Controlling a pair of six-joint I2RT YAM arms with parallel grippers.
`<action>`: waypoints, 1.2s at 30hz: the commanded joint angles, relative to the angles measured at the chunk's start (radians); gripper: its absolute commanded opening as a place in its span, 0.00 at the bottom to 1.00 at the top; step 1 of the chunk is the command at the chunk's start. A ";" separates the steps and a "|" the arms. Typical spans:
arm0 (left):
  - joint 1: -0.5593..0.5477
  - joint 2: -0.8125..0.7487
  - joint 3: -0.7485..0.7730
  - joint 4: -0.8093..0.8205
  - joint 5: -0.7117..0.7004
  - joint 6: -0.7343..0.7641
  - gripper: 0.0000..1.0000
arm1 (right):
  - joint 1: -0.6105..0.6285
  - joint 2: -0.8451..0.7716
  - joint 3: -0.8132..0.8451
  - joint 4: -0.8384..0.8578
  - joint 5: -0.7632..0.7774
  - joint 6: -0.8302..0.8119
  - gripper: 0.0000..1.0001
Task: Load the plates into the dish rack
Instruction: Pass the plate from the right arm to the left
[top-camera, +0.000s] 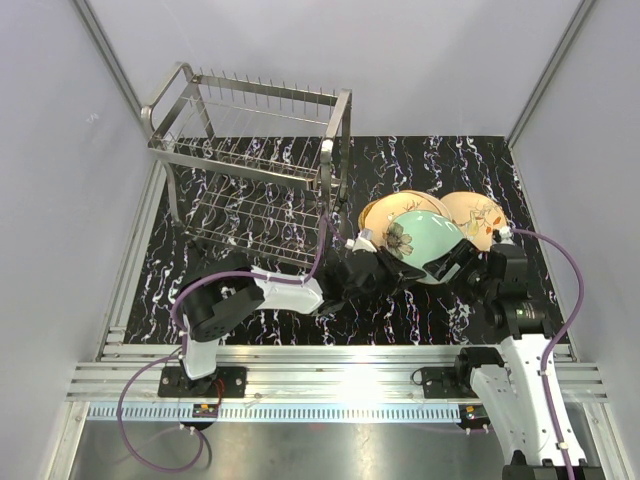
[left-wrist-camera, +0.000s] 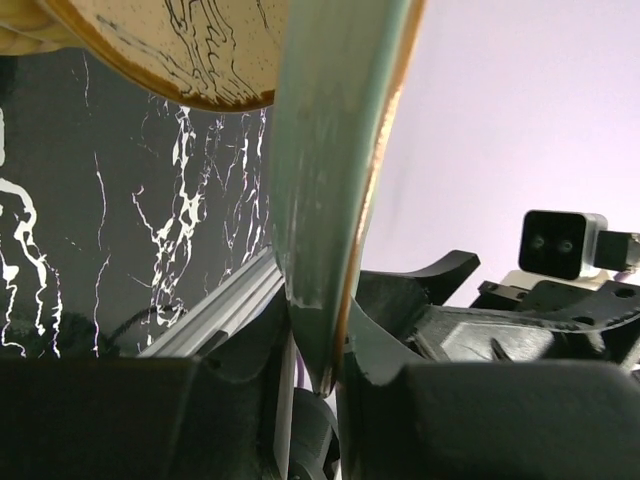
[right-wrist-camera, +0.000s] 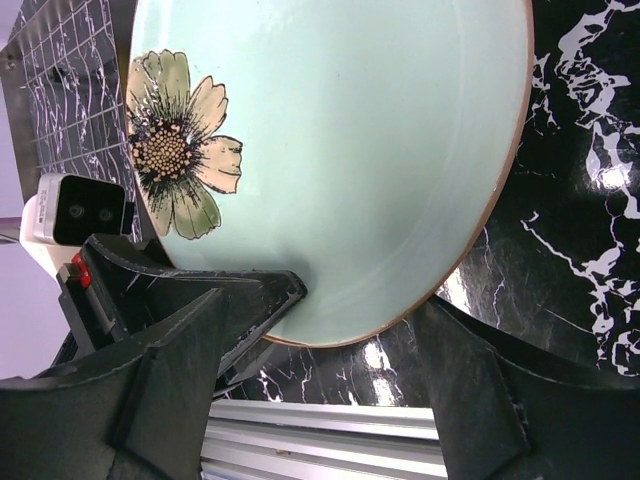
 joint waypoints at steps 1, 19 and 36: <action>-0.007 -0.040 0.053 0.089 -0.015 0.072 0.00 | 0.004 -0.011 0.058 0.049 0.000 -0.014 0.81; -0.019 -0.141 0.186 -0.150 -0.013 0.400 0.00 | 0.004 -0.019 0.240 -0.036 0.066 -0.027 0.83; -0.123 -0.349 0.229 -0.532 0.093 0.734 0.00 | 0.004 0.026 0.404 -0.022 0.202 -0.057 0.84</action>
